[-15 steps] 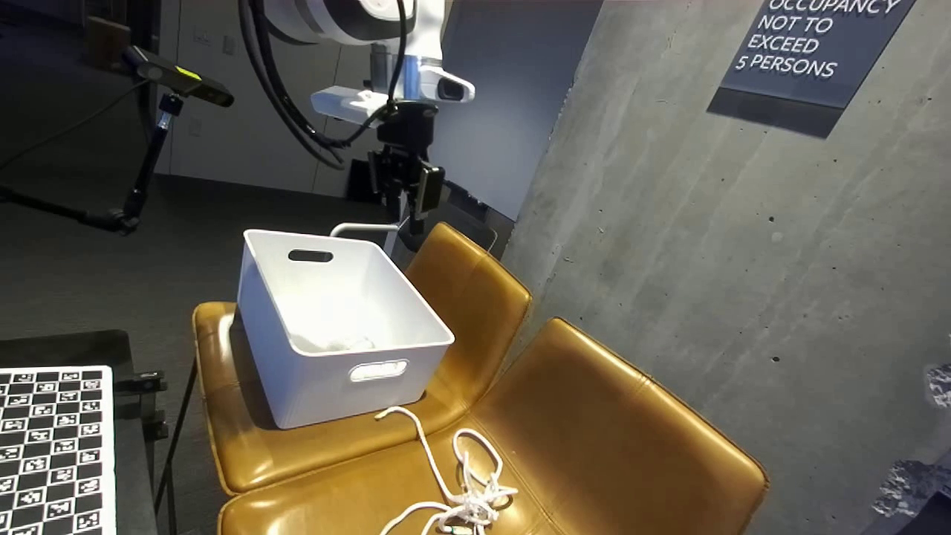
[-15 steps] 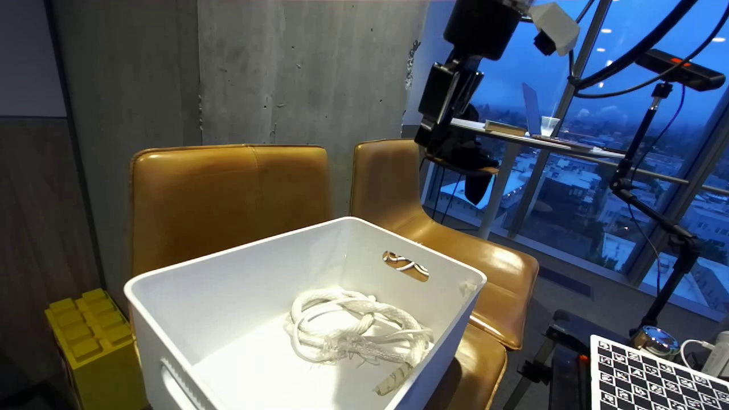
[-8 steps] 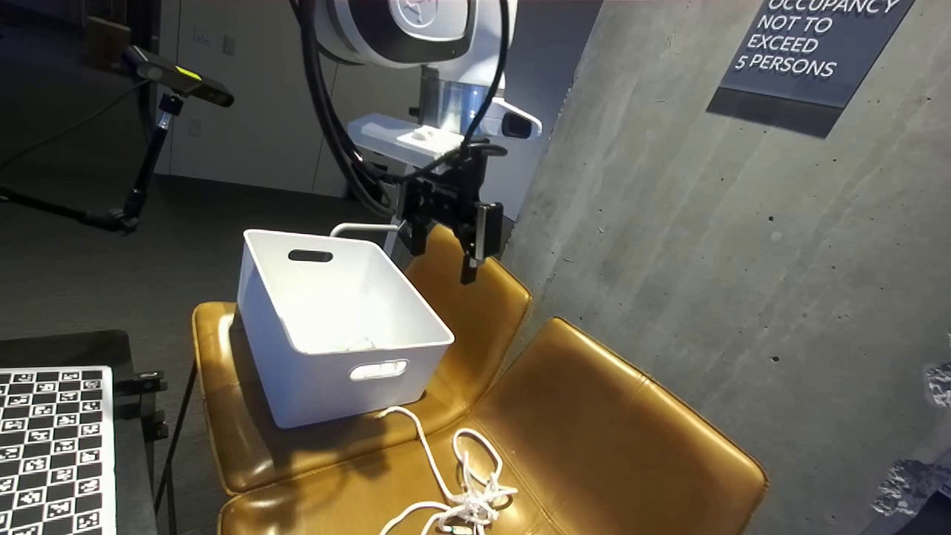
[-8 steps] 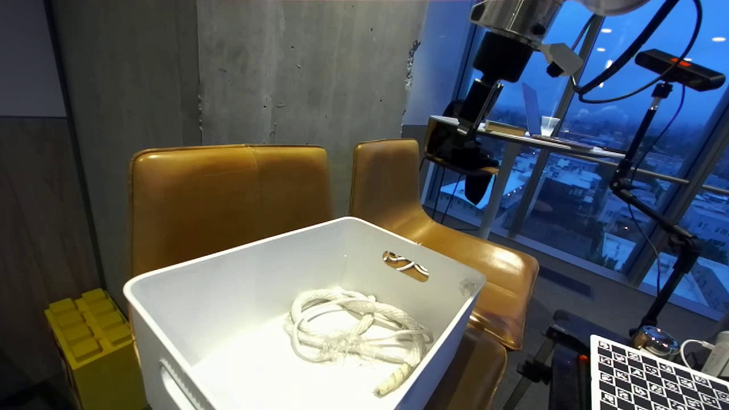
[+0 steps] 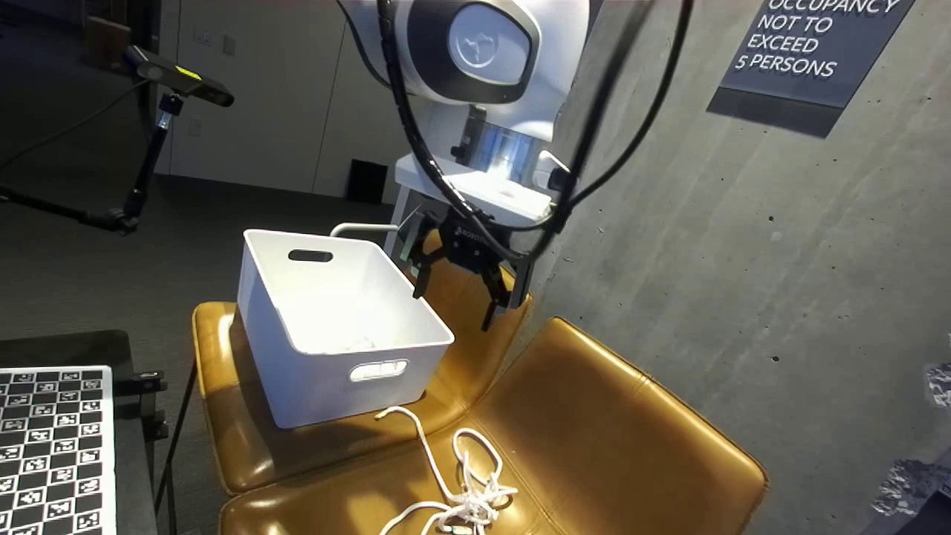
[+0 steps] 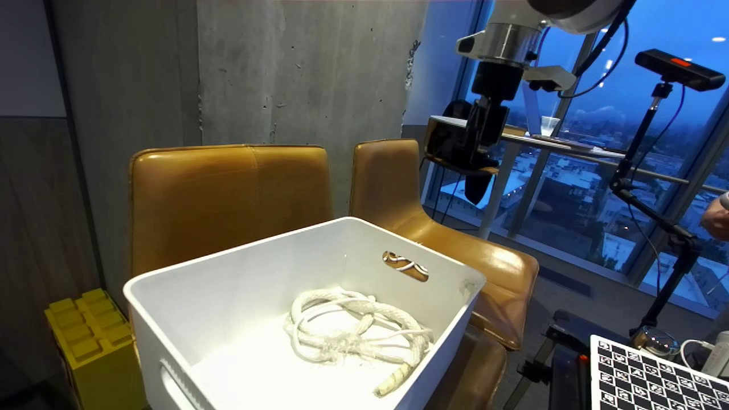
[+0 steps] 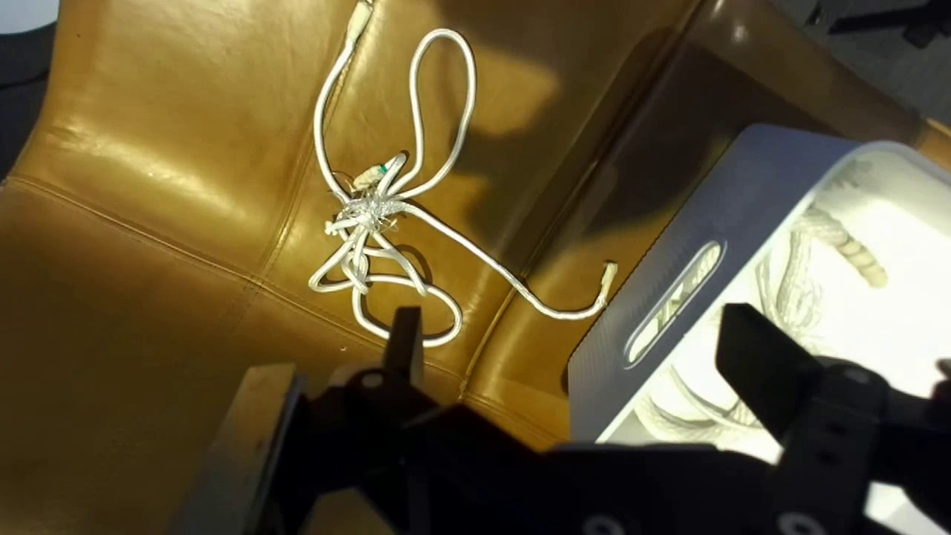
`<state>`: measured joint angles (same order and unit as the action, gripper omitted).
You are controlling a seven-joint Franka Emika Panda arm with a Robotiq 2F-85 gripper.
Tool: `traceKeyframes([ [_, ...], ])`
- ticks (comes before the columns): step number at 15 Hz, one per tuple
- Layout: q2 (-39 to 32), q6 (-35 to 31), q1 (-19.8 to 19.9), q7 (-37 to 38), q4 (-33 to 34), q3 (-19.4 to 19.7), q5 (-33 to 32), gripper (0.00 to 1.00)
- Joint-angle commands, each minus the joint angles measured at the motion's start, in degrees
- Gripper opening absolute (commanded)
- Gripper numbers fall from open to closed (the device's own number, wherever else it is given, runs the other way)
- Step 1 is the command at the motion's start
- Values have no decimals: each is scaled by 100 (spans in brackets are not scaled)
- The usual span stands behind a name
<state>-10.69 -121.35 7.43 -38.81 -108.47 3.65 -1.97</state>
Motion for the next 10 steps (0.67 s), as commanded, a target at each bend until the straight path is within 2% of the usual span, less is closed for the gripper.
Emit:
traceKeyframes([
  [1, -938, 342, 129, -862, 997, -61, -71, 100],
  [5, -1560, -346, 187, -1496, 1144, -114, -376, 100],
  [10, -2039, -1926, 264, -2310, 652, -253, -712, 100],
])
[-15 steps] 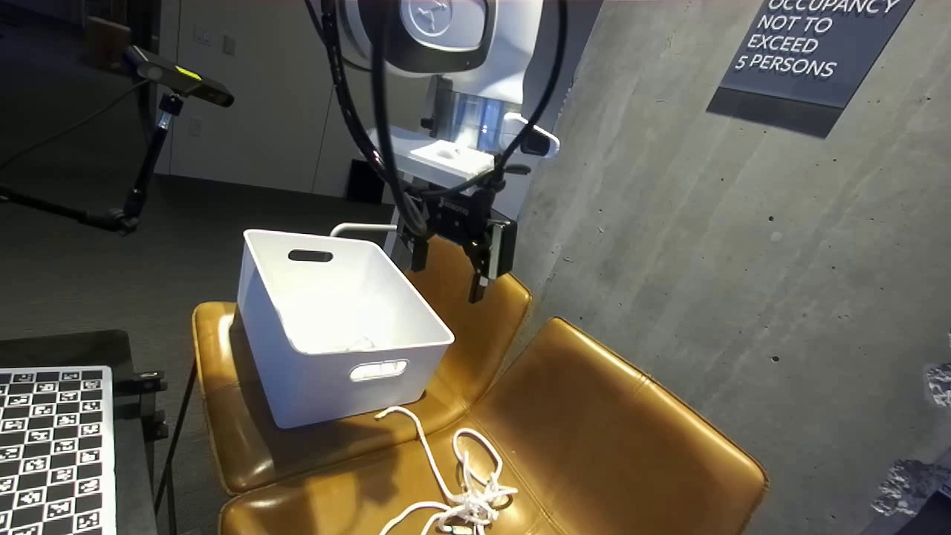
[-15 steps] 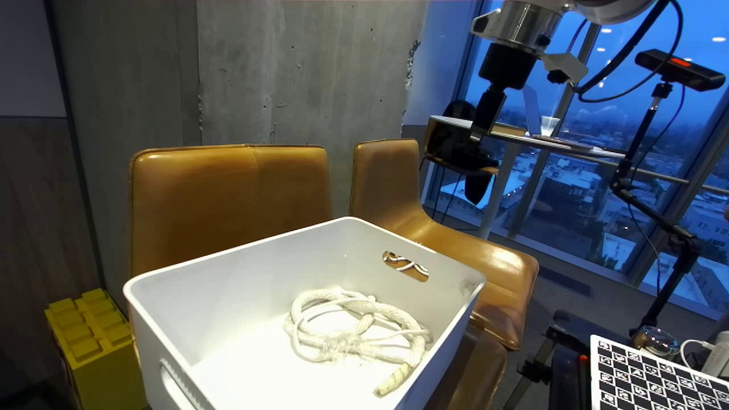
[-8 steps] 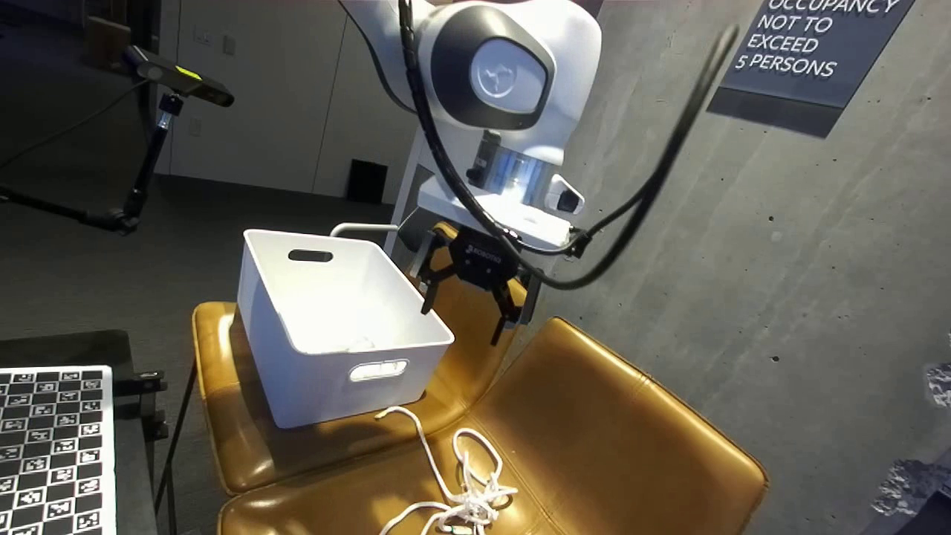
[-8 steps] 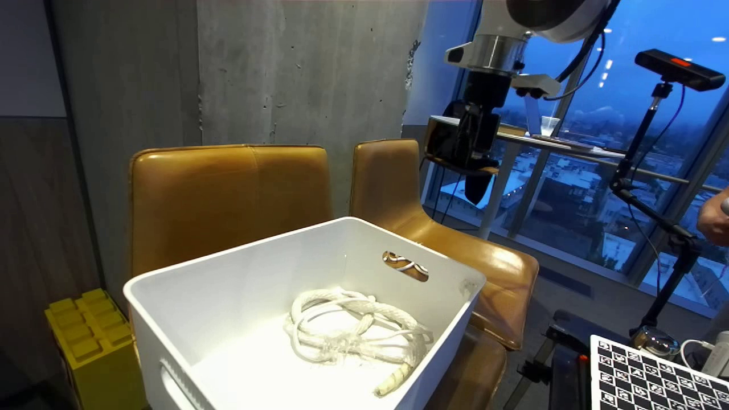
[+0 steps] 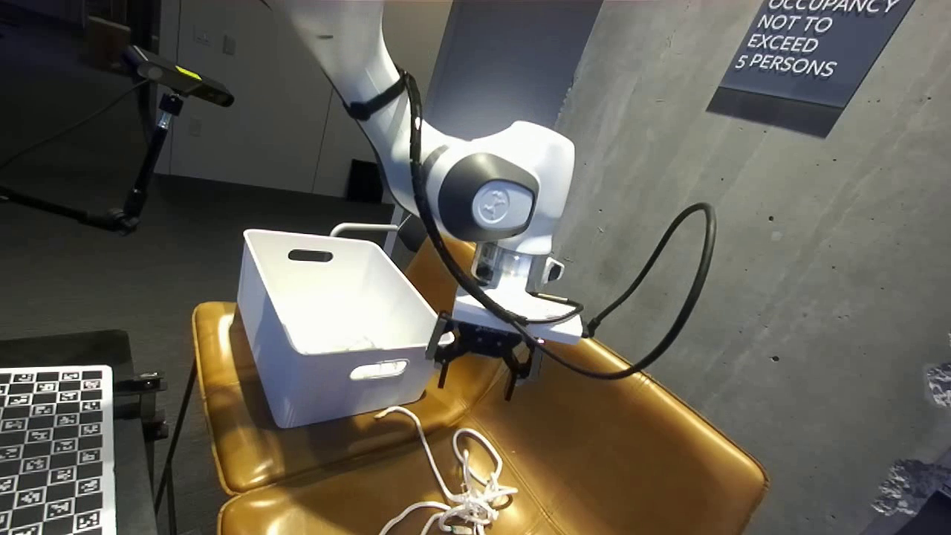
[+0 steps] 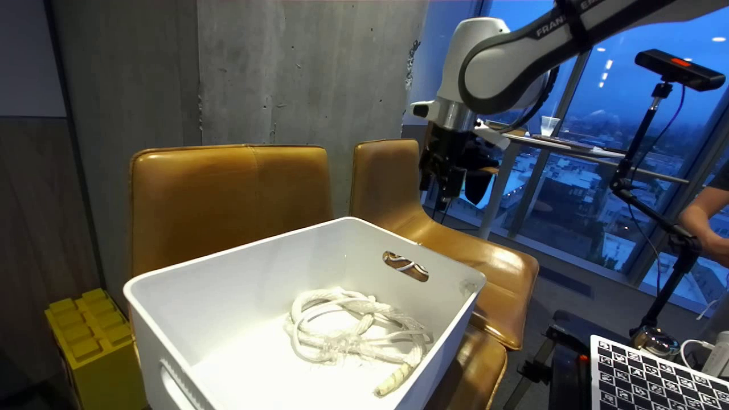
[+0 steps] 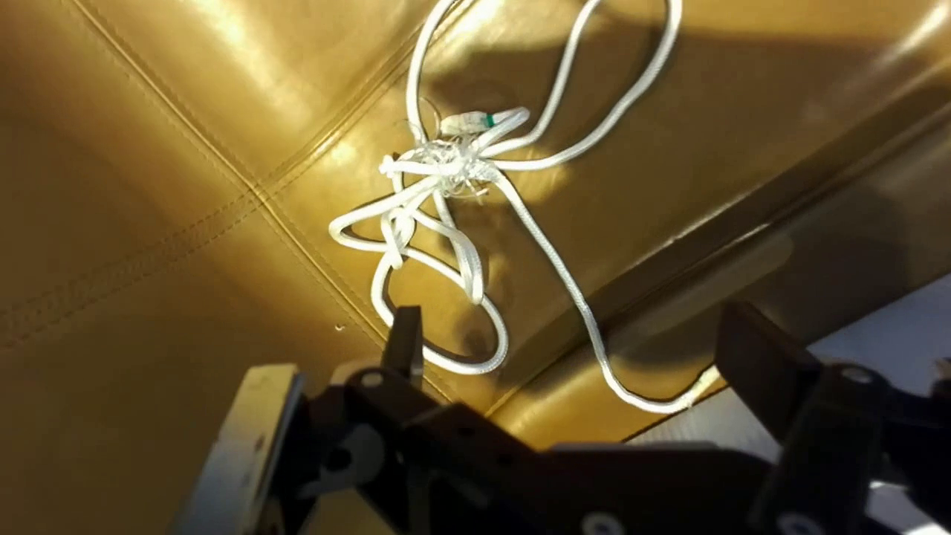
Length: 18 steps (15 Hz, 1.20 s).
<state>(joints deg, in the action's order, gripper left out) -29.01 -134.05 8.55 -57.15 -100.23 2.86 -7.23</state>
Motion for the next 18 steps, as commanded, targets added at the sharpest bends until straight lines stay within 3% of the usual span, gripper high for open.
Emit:
traceKeyframes([
  [1, -331, -880, 167, -590, -223, -196, -233, 100],
  [5, -844, -1532, 191, -931, -338, -291, -368, 100],
  [9, -1220, -1734, 150, -1051, -306, -386, -405, 100],
  [18, -1775, -1458, -11, -981, 40, -394, -561, 100],
])
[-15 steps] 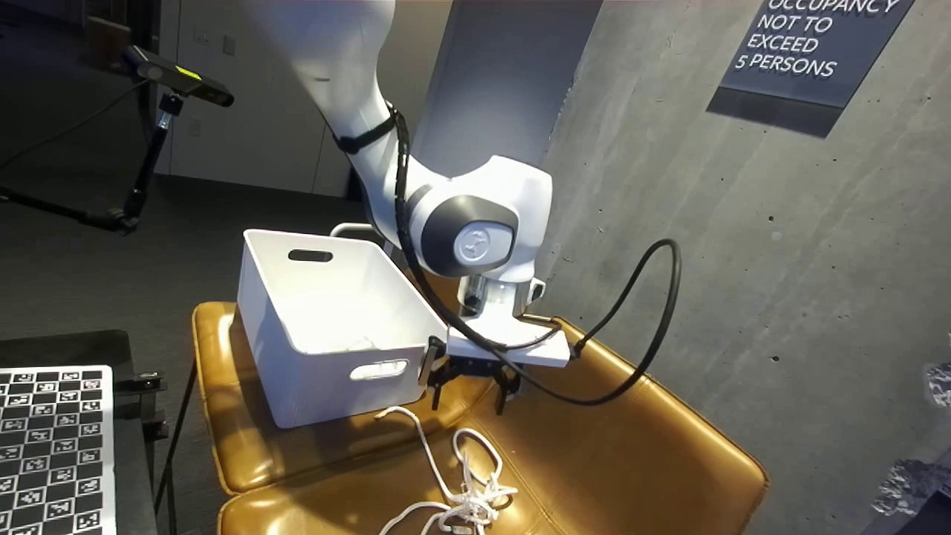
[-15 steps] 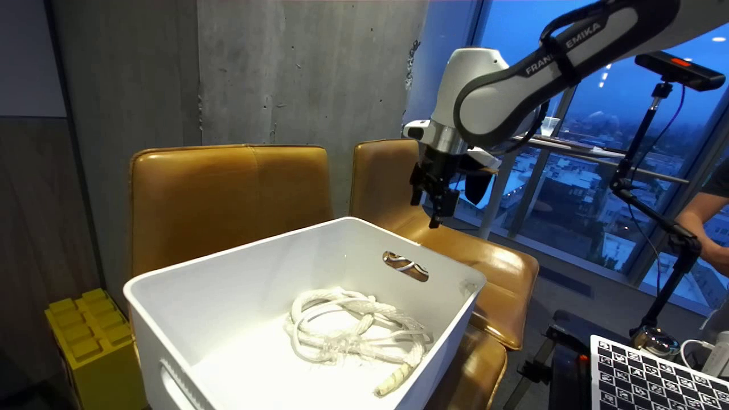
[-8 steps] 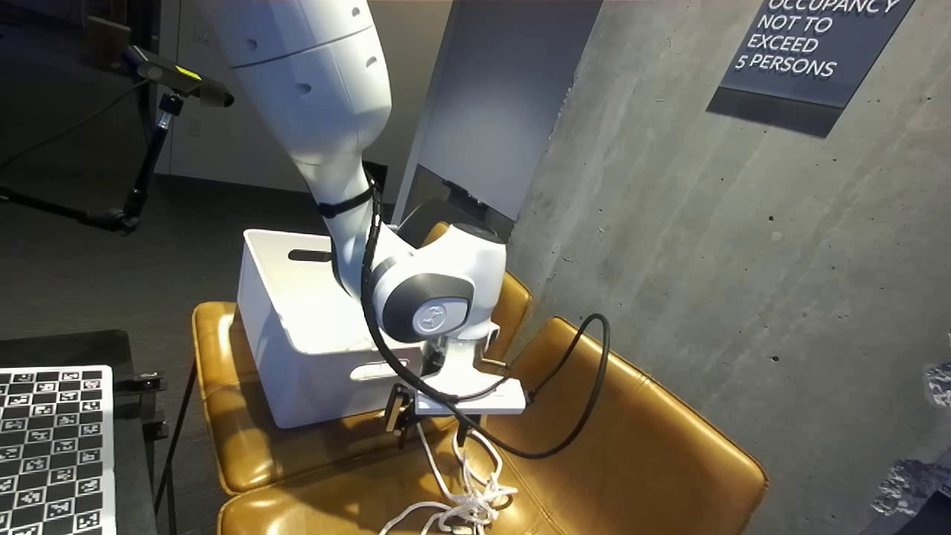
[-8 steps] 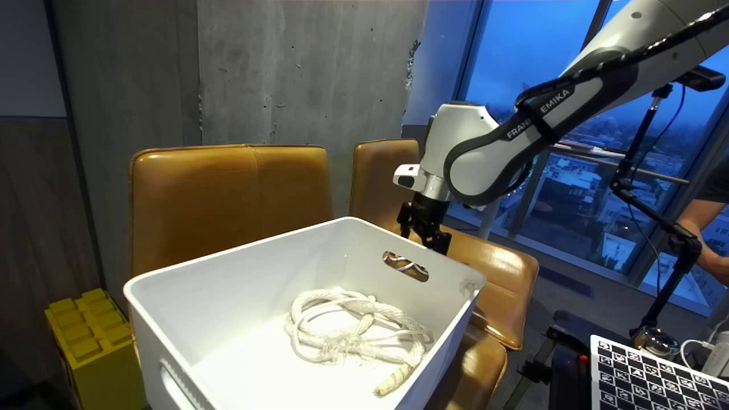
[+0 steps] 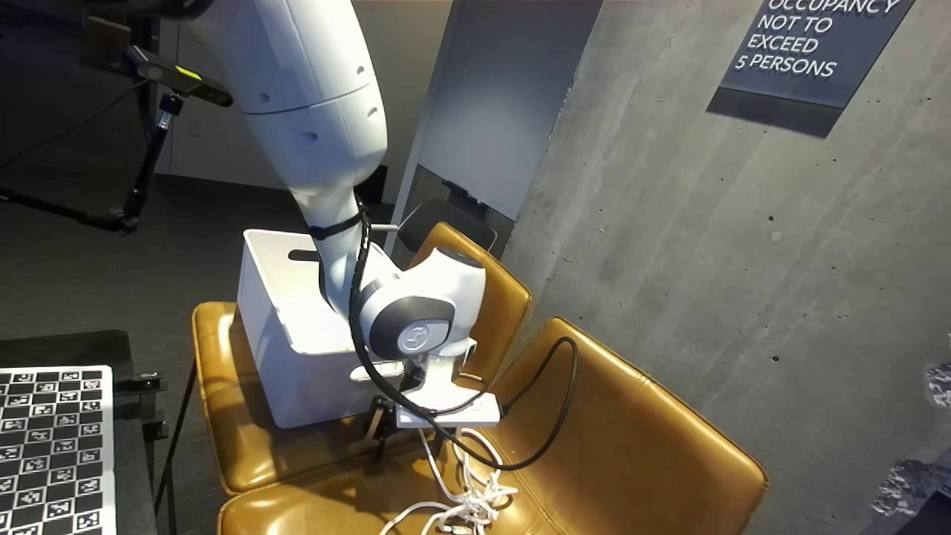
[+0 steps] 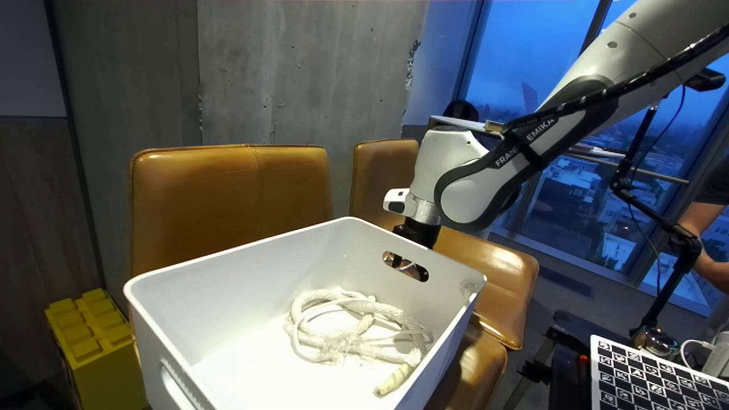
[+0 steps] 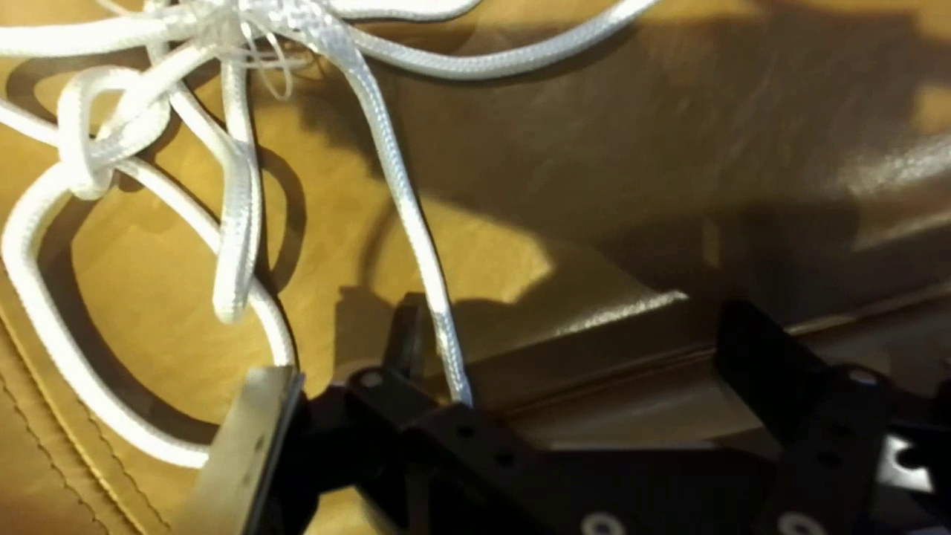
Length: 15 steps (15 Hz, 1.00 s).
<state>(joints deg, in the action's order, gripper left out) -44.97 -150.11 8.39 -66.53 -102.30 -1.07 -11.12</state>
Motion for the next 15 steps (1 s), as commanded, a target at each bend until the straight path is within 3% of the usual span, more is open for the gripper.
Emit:
traceKeyframes([
  [1, -205, 187, 2, -38, 280, 4, -195, 100],
  [4, -285, 402, -33, 12, 421, 40, -228, 100],
  [5, -341, 467, -44, 38, 487, 62, -230, 93],
  [6, -387, 523, -48, 51, 542, 74, -231, 74],
  [15, -492, 731, -79, 224, 719, 215, -263, 7],
])
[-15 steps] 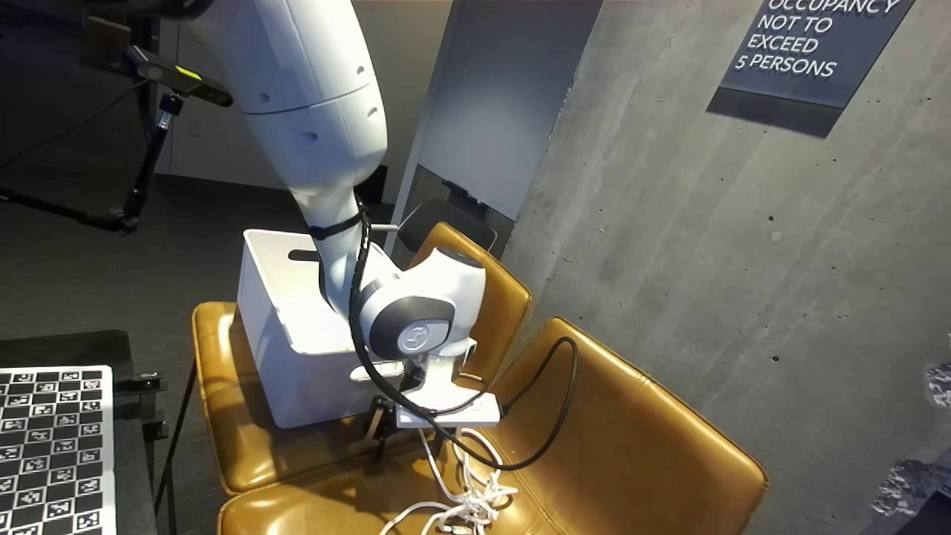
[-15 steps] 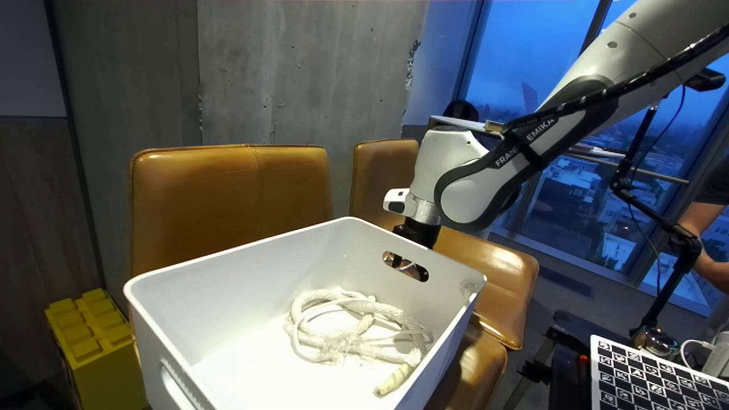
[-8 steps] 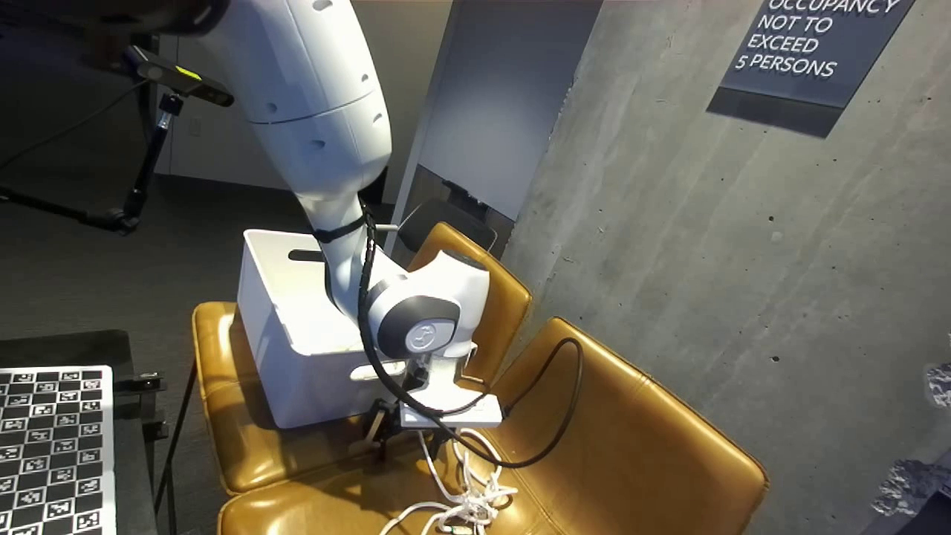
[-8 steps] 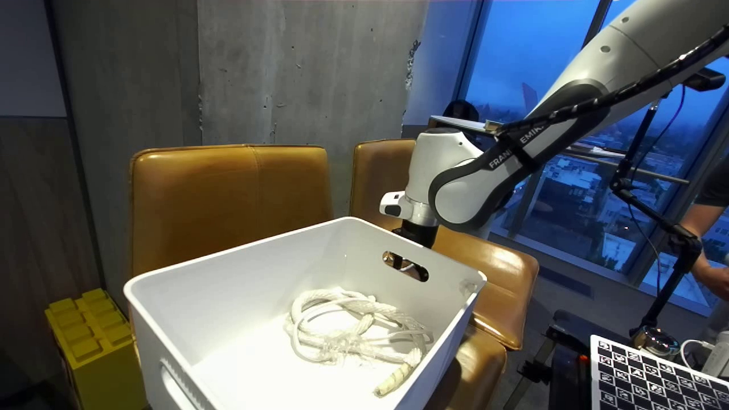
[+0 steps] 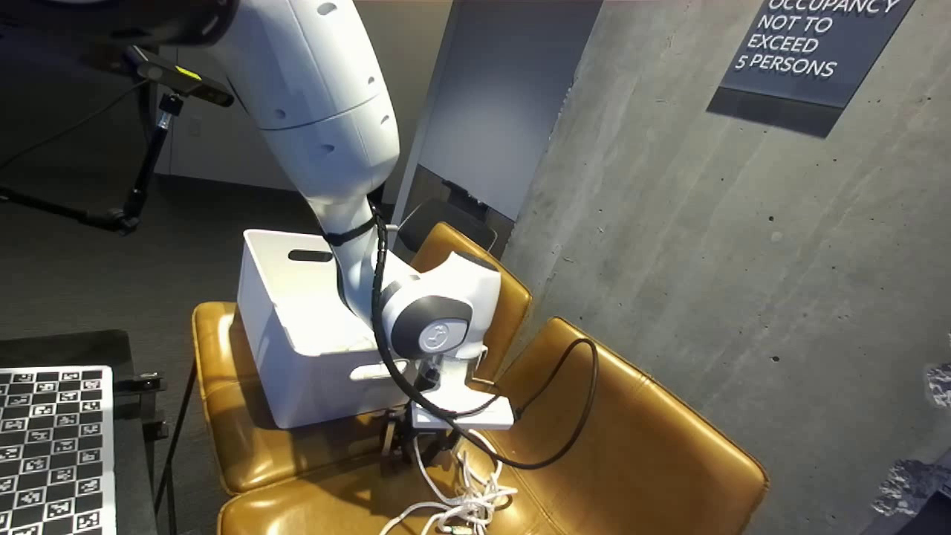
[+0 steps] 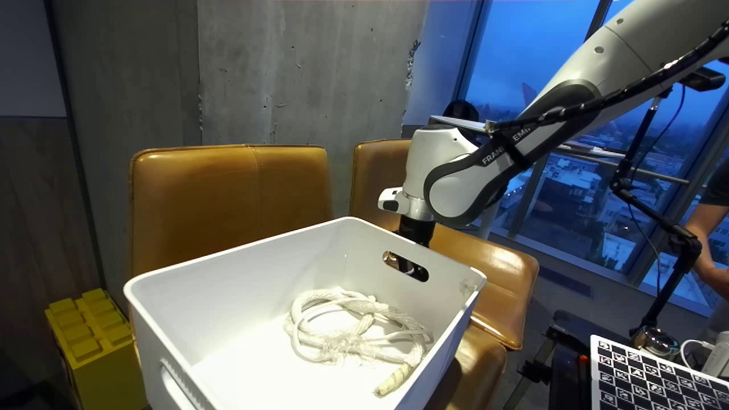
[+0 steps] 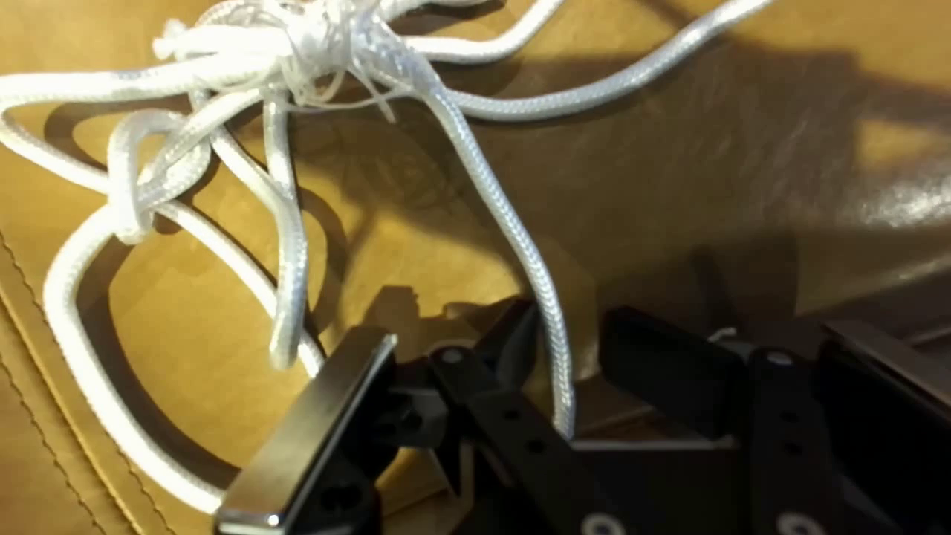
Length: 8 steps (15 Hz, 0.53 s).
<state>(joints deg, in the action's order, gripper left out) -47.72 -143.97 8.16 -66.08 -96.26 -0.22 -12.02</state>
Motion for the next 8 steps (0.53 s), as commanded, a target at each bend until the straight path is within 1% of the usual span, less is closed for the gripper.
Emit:
traceKeyframes([
  [1, -228, 107, -50, 196, 101, 150, -182, 1],
  [5, -286, 87, -23, 259, 56, 255, -229, 0],
  [8, -100, 138, -7, 365, -114, 321, -242, 0],
])
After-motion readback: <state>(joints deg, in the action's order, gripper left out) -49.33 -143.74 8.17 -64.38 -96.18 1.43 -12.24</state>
